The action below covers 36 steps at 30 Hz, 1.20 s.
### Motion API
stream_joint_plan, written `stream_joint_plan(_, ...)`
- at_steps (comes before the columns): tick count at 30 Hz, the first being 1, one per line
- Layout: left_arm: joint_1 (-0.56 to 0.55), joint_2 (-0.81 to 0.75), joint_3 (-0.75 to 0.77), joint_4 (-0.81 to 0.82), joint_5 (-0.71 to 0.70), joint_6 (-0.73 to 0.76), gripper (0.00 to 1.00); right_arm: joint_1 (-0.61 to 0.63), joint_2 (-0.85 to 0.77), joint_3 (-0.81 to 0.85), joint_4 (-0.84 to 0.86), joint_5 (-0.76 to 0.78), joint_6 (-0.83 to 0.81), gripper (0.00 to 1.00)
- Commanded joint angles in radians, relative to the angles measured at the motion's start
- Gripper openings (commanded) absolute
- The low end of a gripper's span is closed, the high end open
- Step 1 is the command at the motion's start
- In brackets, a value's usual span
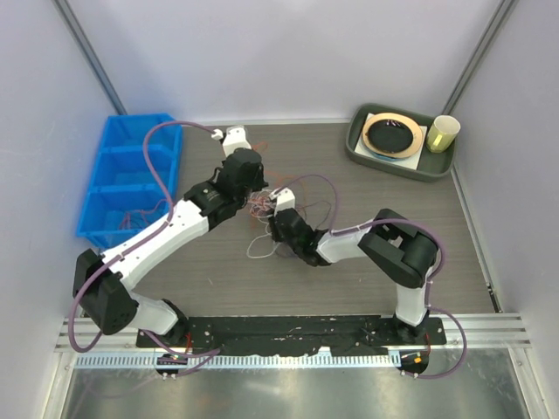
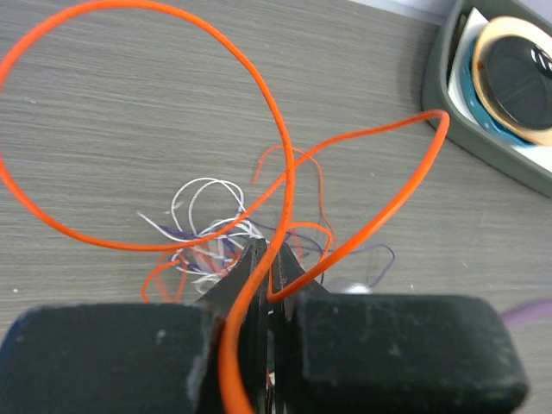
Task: Untangle the cables
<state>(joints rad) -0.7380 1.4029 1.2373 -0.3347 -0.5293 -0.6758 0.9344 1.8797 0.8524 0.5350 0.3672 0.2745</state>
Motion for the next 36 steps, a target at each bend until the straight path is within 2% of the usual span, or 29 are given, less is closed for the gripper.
stream_joint_plan(1, 0.109, -0.061, 0.025, -0.024, 0.035, 0.022, 0.0, -0.014, -0.06, 0.013, -0.012, 0.272, 0.026, 0.13)
stream_joint_plan(3, 0.179, -0.105, 0.031, -0.038, 0.046, 0.03, 0.0, -0.083, -0.108, -0.033, -0.076, 0.273, 0.049, 0.03)
stream_joint_plan(5, 0.294, -0.139, 0.039, -0.038, 0.074, 0.045, 0.0, -0.149, -0.192, -0.102, -0.122, 0.248, 0.106, 0.01)
stream_joint_plan(6, 0.33, -0.157, 0.045, -0.04, 0.071, 0.05, 0.0, -0.226, -0.223, -0.128, -0.13, 0.239, 0.121, 0.01)
stream_joint_plan(7, 0.397, -0.183, 0.053, -0.041, 0.062, 0.059, 0.0, -0.262, -0.284, -0.153, -0.138, 0.201, 0.129, 0.01)
stream_joint_plan(10, 0.501, -0.217, 0.106, -0.081, 0.028, 0.091, 0.0, -0.403, -0.391, -0.231, -0.182, 0.162, 0.15, 0.02)
stream_joint_plan(15, 0.606, -0.248, 0.189, -0.124, -0.025, 0.127, 0.0, -0.549, -0.481, -0.289, -0.25, 0.104, 0.146, 0.03)
stream_joint_plan(21, 0.647, -0.243, 0.27, -0.165, -0.006, 0.194, 0.0, -0.563, -0.53, -0.282, -0.244, 0.004, 0.114, 0.04)
stream_joint_plan(25, 0.709, -0.202, 0.301, -0.26, -0.043, 0.168, 0.0, -0.563, -0.537, -0.286, -0.242, -0.042, 0.104, 0.05)
stream_joint_plan(28, 0.785, -0.193, 0.253, -0.283, -0.038, 0.139, 0.0, -0.565, -0.539, -0.28, -0.244, -0.06, 0.097, 0.06)
stream_joint_plan(36, 0.904, -0.231, 0.067, -0.198, 0.045, 0.113, 0.0, -0.563, -0.508, -0.269, -0.239, -0.09, 0.097, 0.06)
